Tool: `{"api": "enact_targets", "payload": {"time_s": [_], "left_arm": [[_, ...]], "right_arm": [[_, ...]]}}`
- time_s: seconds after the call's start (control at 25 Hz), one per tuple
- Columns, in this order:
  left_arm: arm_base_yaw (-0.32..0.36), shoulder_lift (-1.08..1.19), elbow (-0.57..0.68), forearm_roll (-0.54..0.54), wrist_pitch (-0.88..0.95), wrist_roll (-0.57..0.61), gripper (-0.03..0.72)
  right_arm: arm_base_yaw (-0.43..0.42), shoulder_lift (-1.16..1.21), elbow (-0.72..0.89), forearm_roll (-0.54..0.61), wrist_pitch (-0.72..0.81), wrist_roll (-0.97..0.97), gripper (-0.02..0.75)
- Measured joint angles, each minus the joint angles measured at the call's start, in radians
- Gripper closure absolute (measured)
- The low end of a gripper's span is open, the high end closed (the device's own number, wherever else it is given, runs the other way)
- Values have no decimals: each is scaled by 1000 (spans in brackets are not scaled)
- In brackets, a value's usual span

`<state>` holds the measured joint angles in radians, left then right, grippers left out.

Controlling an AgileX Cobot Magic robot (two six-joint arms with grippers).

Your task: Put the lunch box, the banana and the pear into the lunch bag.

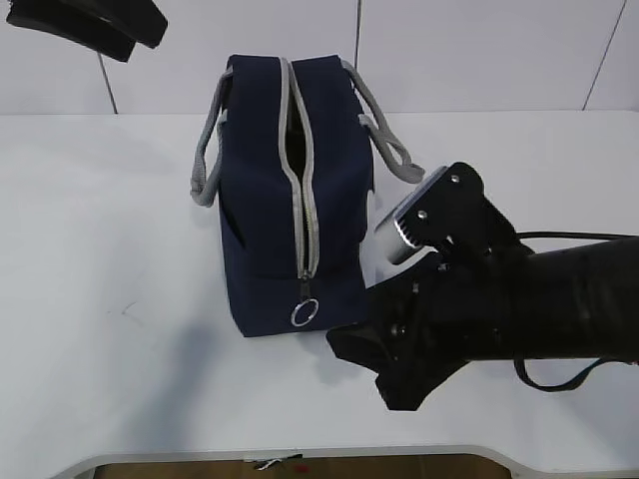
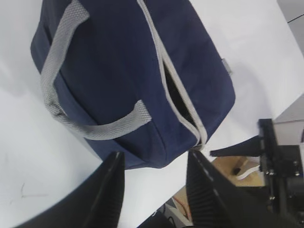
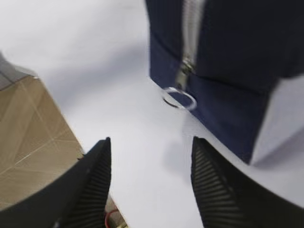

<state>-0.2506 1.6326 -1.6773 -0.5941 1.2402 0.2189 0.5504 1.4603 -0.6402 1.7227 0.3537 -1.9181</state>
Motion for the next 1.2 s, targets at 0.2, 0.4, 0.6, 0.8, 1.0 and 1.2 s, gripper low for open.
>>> {"api": "enact_targets", "payload": {"time_s": [0.2, 0.4, 0.6, 0.8, 1.0, 1.2], "left_arm": [[0, 0, 0, -23, 0, -2, 367], [0, 0, 0, -25, 0, -2, 367], [0, 0, 0, -25, 0, -4, 367], [0, 0, 0, -25, 0, -4, 369], [0, 0, 0, -25, 0, -4, 371], [0, 0, 0, -25, 0, -4, 372]], "right_arm": [[0, 25, -4, 81, 31, -130, 295], [0, 78, -6, 85, 167, -145, 295], [0, 134, -6, 85, 155, -149, 295], [0, 136, -26, 85, 106, -161, 285], [0, 170, -73, 89, 56, -166, 221], [0, 198, -100, 90, 30, -168, 188]]}}
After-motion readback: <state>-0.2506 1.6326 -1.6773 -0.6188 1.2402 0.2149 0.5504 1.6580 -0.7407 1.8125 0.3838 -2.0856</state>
